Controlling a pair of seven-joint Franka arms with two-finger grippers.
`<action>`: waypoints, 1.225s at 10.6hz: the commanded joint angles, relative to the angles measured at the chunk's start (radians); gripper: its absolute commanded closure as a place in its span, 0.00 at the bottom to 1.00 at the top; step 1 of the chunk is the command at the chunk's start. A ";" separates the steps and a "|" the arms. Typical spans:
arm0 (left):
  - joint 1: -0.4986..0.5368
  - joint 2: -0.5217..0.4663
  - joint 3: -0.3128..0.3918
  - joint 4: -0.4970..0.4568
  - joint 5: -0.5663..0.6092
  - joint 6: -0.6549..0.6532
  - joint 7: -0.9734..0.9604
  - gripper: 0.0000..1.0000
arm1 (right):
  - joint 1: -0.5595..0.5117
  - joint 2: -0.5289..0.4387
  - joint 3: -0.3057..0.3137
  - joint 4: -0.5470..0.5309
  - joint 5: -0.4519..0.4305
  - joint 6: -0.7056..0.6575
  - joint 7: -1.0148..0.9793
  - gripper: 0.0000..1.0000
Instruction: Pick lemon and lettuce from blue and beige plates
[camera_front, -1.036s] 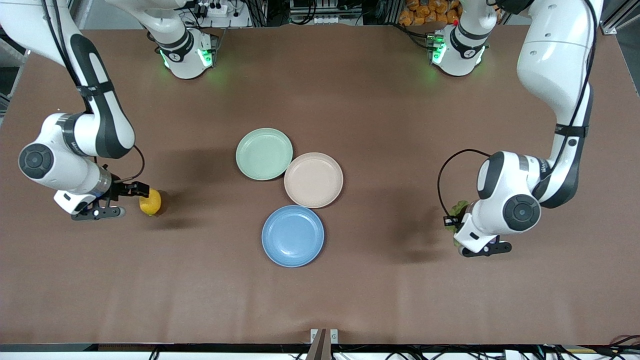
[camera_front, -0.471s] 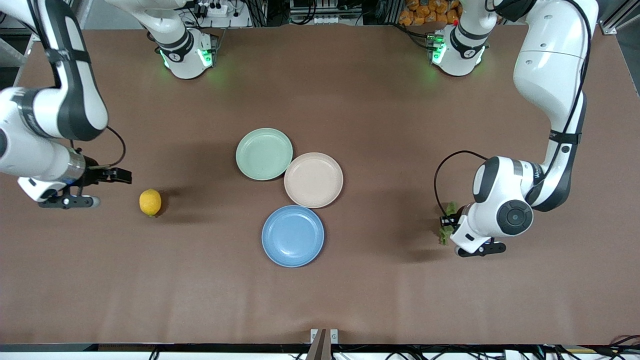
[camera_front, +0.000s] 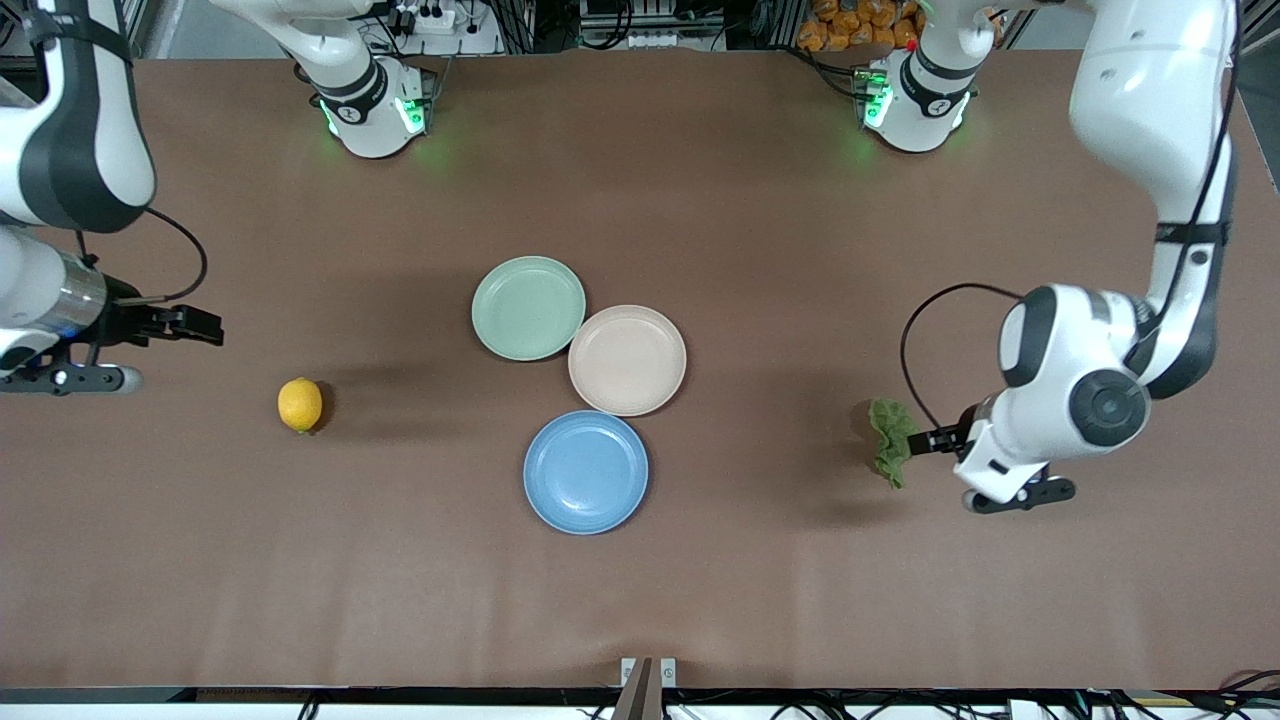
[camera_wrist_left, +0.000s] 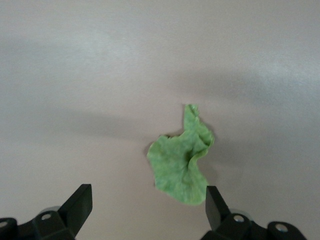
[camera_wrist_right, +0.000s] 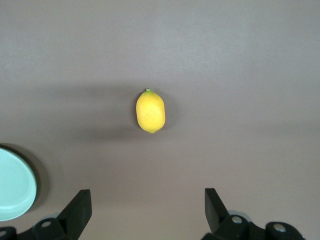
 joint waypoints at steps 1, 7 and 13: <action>0.022 -0.191 -0.013 -0.186 -0.022 0.007 0.001 0.00 | 0.008 -0.020 0.005 0.089 -0.003 -0.087 0.020 0.00; 0.011 -0.506 -0.013 -0.455 -0.091 0.007 -0.002 0.00 | 0.021 -0.083 0.000 0.230 -0.002 -0.168 0.024 0.00; 0.013 -0.586 -0.007 -0.321 -0.076 -0.001 0.062 0.00 | 0.019 -0.083 -0.007 0.288 0.006 -0.205 0.023 0.00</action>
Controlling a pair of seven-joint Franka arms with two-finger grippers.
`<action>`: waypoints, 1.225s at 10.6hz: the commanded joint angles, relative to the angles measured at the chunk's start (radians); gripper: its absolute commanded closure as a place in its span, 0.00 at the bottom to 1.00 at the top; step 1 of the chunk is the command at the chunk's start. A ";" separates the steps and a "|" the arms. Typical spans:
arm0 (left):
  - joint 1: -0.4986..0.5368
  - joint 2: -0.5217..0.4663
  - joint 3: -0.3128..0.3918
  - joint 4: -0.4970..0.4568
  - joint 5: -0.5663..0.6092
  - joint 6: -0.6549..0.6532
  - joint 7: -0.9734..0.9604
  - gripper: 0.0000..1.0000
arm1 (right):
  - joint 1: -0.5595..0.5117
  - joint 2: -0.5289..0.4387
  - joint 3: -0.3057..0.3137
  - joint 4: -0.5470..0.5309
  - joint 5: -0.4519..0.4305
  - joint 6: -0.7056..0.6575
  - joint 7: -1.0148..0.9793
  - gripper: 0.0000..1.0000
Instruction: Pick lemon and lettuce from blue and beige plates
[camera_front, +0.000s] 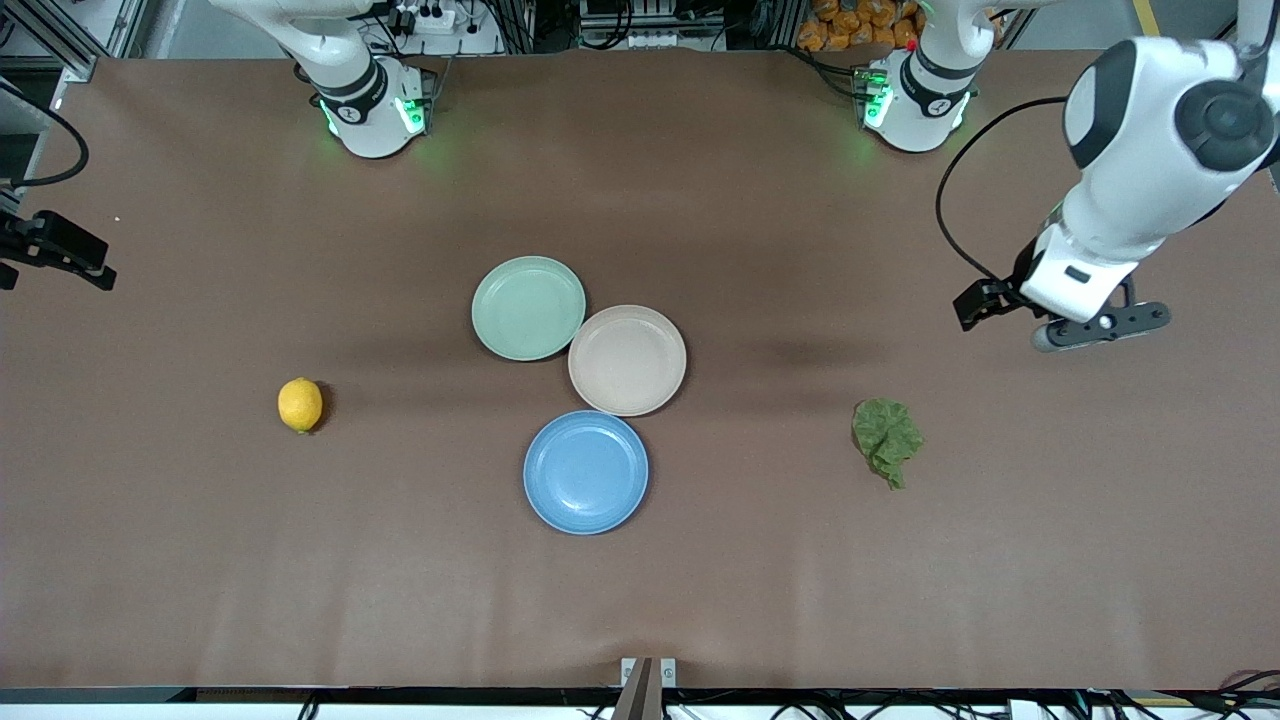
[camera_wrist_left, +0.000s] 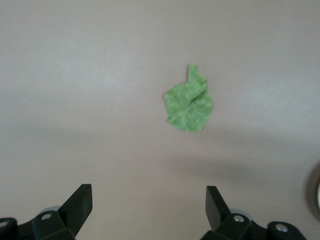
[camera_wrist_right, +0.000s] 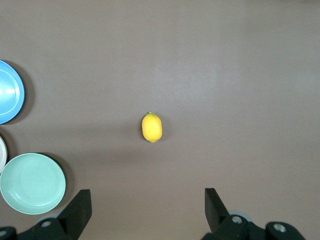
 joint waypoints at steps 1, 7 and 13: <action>0.003 -0.009 0.002 0.124 -0.009 -0.027 0.088 0.00 | 0.001 0.003 -0.003 0.019 0.007 -0.021 0.015 0.00; 0.001 -0.009 -0.001 0.380 -0.015 -0.421 0.195 0.00 | 0.001 0.003 -0.003 0.019 0.007 -0.052 0.015 0.00; 0.003 -0.015 0.004 0.420 -0.022 -0.489 0.249 0.00 | 0.001 0.004 -0.003 0.019 0.006 -0.052 0.015 0.00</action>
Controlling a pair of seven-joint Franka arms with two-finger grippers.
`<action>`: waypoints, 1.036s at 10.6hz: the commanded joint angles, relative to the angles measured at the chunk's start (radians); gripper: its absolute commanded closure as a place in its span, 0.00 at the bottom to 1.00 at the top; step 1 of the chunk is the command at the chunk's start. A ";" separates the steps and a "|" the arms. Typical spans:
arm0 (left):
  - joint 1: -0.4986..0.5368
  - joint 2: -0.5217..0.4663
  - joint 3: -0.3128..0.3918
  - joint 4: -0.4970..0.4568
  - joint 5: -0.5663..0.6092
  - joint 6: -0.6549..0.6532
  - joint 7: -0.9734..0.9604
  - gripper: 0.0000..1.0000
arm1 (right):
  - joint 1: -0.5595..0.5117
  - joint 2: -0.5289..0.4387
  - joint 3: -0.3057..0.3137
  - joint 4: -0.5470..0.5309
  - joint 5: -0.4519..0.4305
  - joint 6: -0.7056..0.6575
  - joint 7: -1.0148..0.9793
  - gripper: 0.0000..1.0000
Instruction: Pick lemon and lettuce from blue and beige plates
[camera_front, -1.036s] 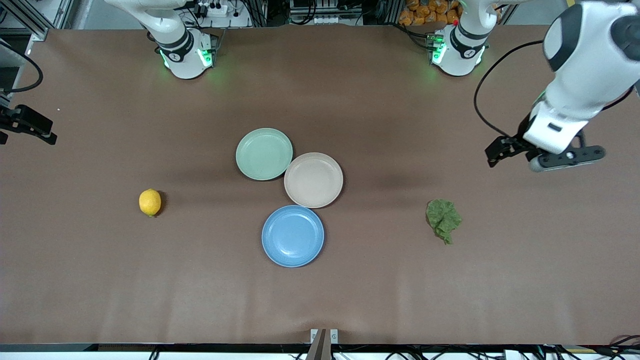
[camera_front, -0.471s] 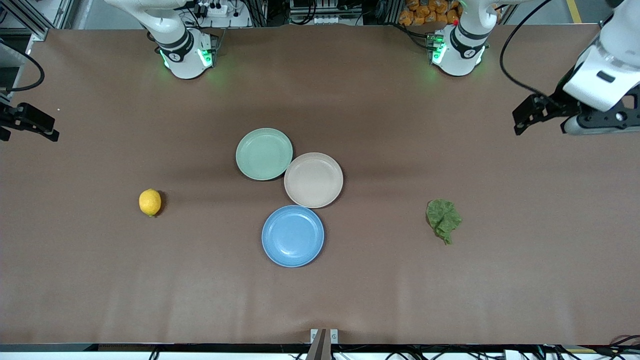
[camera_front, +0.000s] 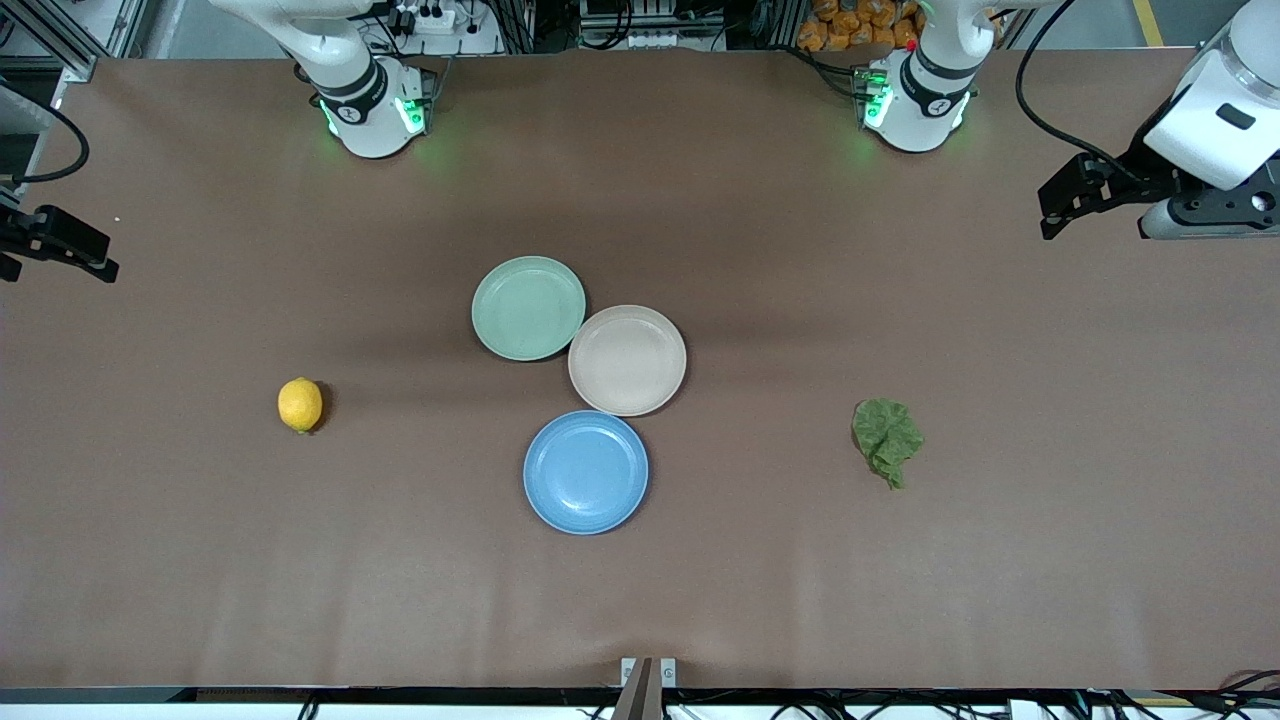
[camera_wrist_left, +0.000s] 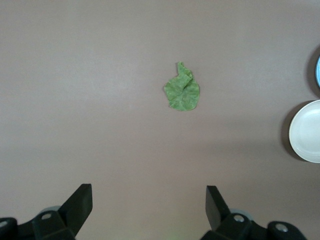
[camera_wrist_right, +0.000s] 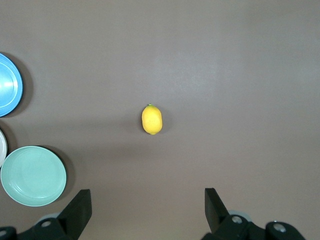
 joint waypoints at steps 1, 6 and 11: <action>0.003 -0.001 0.003 0.021 -0.024 -0.023 0.041 0.00 | 0.001 0.004 -0.003 0.017 0.004 -0.017 0.011 0.00; 0.003 -0.007 0.002 0.021 -0.055 -0.026 0.039 0.00 | 0.001 0.004 -0.003 0.017 0.004 -0.017 0.011 0.00; 0.003 -0.009 -0.003 0.021 -0.045 -0.035 0.039 0.00 | -0.001 0.004 -0.003 0.016 0.004 -0.017 0.011 0.00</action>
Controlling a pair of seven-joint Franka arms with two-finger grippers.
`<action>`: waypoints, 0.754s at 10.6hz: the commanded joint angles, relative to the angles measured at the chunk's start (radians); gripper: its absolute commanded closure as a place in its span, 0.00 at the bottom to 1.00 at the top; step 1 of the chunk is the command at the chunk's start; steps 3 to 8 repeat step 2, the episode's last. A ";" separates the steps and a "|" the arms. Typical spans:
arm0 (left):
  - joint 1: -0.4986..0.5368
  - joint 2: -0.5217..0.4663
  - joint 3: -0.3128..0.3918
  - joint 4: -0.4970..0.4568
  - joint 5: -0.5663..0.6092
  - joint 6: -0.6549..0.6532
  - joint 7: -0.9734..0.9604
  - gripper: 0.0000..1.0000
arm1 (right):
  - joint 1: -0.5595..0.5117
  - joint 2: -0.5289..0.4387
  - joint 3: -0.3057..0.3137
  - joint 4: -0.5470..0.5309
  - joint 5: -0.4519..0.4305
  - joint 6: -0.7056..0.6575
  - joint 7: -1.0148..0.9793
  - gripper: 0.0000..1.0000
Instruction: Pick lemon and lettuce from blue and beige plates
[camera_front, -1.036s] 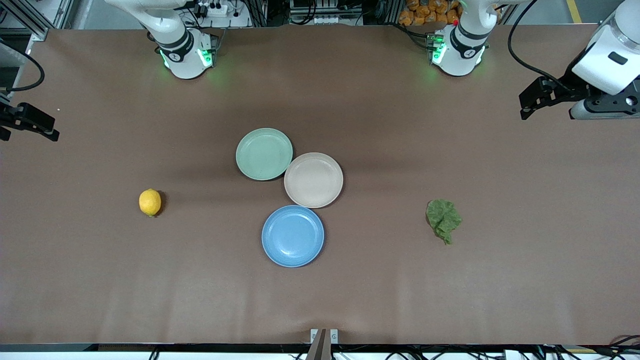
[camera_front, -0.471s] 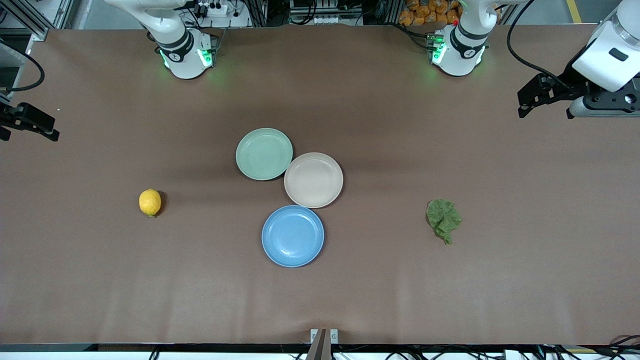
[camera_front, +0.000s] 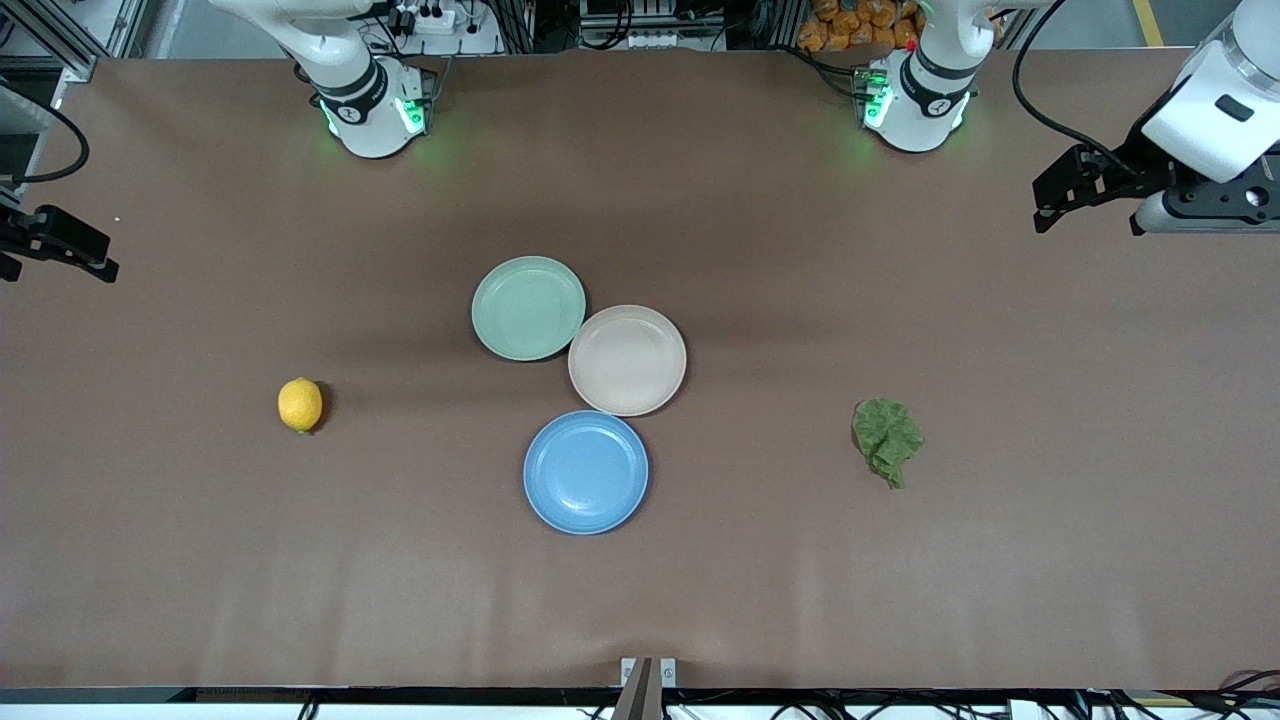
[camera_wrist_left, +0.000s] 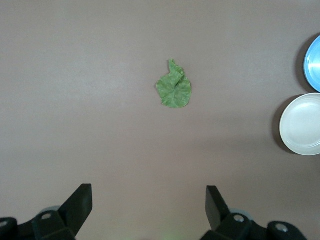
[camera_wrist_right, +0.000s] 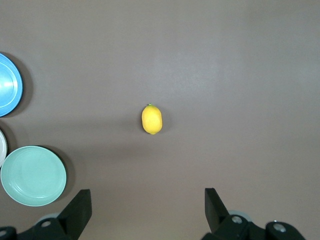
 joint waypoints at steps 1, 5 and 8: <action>0.001 -0.008 -0.001 0.011 -0.015 -0.021 0.028 0.00 | -0.001 0.006 -0.002 0.016 0.004 -0.016 0.011 0.00; 0.001 -0.007 -0.001 0.011 -0.015 -0.022 0.028 0.00 | -0.001 0.006 -0.002 0.016 0.004 -0.016 0.011 0.00; 0.001 -0.007 -0.001 0.011 -0.015 -0.022 0.028 0.00 | -0.001 0.006 -0.002 0.016 0.004 -0.016 0.011 0.00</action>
